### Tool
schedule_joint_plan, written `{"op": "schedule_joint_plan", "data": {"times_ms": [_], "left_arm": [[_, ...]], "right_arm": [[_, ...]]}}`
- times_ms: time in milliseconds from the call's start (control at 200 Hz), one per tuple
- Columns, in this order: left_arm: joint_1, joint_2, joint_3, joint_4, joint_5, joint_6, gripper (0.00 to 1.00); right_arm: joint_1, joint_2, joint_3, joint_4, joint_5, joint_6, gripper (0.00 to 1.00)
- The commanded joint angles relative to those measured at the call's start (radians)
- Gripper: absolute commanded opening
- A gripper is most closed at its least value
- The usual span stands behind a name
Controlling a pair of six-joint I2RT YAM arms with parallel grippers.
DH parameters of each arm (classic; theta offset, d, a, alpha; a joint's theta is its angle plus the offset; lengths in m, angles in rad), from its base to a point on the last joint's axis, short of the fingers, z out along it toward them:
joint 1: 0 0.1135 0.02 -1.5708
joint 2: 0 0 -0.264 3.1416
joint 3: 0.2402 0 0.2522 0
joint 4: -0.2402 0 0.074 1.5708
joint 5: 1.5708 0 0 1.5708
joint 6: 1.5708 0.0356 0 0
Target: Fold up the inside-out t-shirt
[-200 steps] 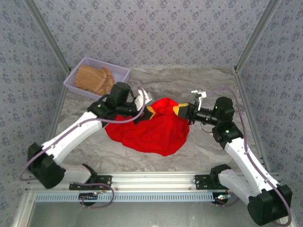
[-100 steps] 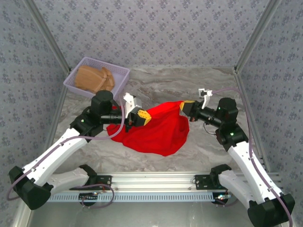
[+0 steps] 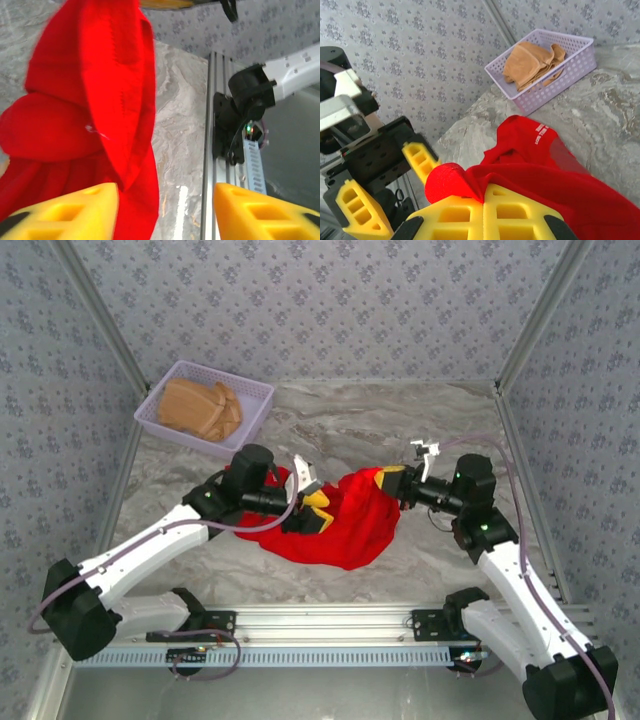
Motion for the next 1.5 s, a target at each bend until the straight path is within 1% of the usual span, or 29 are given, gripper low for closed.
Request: {"op": "schedule_joint_plan", "data": {"times_ms": [0, 40, 215, 300, 350, 400, 505, 560, 590, 635, 675, 715, 769, 849, 919, 969, 1064, 1159, 1259, 1314, 1374, 1494], "left_arm": [[0.01, -0.044, -0.025, 0.12, -0.081, -0.066, 0.62], [0.011, -0.027, -0.013, 0.118, -0.098, -0.067, 0.64], [-0.016, 0.132, 0.102, 0.066, -0.073, -0.018, 0.71], [-0.02, 0.203, 0.155, 0.072, -0.05, -0.014, 0.71], [-0.022, 0.241, 0.188, 0.078, -0.019, -0.02, 0.69], [-0.029, 0.273, 0.221, 0.077, 0.005, -0.026, 0.62], [-0.034, 0.321, 0.268, 0.019, 0.029, -0.013, 0.42], [-0.035, 0.325, 0.267, 0.015, 0.037, -0.013, 0.25], [-0.032, 0.321, 0.265, 0.019, 0.042, -0.018, 0.15], [-0.028, 0.309, 0.263, 0.031, 0.039, -0.039, 0.0], [-0.021, 0.286, 0.256, 0.049, 0.027, -0.069, 0.0], [-0.013, 0.253, 0.242, 0.074, -0.01, -0.112, 0.0], [-0.008, 0.204, 0.225, 0.099, -0.086, -0.178, 0.0], [-0.008, 0.144, 0.213, 0.095, -0.181, -0.242, 0.0], [-0.011, 0.118, 0.213, 0.067, -0.238, -0.264, 0.0], [-0.013, 0.111, 0.215, 0.047, -0.28, -0.274, 0.0], [-0.014, 0.102, 0.219, 0.029, -0.337, -0.288, 0.0], [-0.015, 0.102, 0.228, 0.016, -0.352, -0.302, 0.0], [-0.02, 0.102, 0.238, -0.001, -0.357, -0.309, 0.0], [-0.024, 0.099, 0.238, -0.003, -0.336, -0.301, 0.0], [-0.031, 0.091, 0.231, -0.011, -0.292, -0.275, 0.0], [-0.067, 0.081, 0.175, -0.078, -0.213, -0.214, 0.0]], "right_arm": [[-0.002, -0.024, -0.023, -0.028, -0.058, -0.043, 0.0], [-0.001, -0.024, -0.027, -0.034, -0.059, -0.043, 0.0], [-0.001, -0.01, -0.014, -0.023, -0.062, -0.042, 0.0], [0.001, -0.002, -0.012, -0.015, -0.065, -0.038, 0.0], [0.002, 0.001, -0.01, -0.015, -0.063, -0.04, 0.0], [0.002, -0.001, -0.011, -0.018, -0.059, -0.042, 0.0], [0.001, -0.007, -0.005, -0.029, -0.053, -0.049, 0.0], [0.002, -0.007, 0.001, -0.046, -0.04, -0.059, 0.0], [0.002, -0.006, 0.009, -0.06, -0.028, -0.066, 0.0], [0.003, 0.0, 0.022, -0.084, 0.012, -0.068, 0.0], [0.004, 0.009, 0.04, -0.13, 0.065, -0.071, 0.0], [0.004, 0.02, 0.067, -0.22, 0.137, -0.091, 0.0], [0.004, 0.039, 0.109, -0.353, 0.294, -0.1, 0.0], [0.018, 0.064, 0.164, -0.506, 0.471, -0.121, 0.11], [0.046, 0.076, 0.188, -0.563, 0.553, -0.139, 0.18], [0.066, 0.081, 0.198, -0.58, 0.575, -0.148, 0.24], [0.104, 0.068, 0.204, -0.566, 0.543, -0.168, 0.32], [0.154, 0.045, 0.197, -0.544, 0.471, -0.195, 0.36], [0.22, 0.026, 0.181, -0.529, 0.442, -0.221, 0.39], [0.239, 0.016, 0.175, -0.528, 0.485, -0.222, 0.41], [0.239, 0.015, 0.177, -0.553, 0.537, -0.205, 0.43], [0.191, 0.058, 0.22, -0.648, 0.731, -0.203, 0.43]]}}
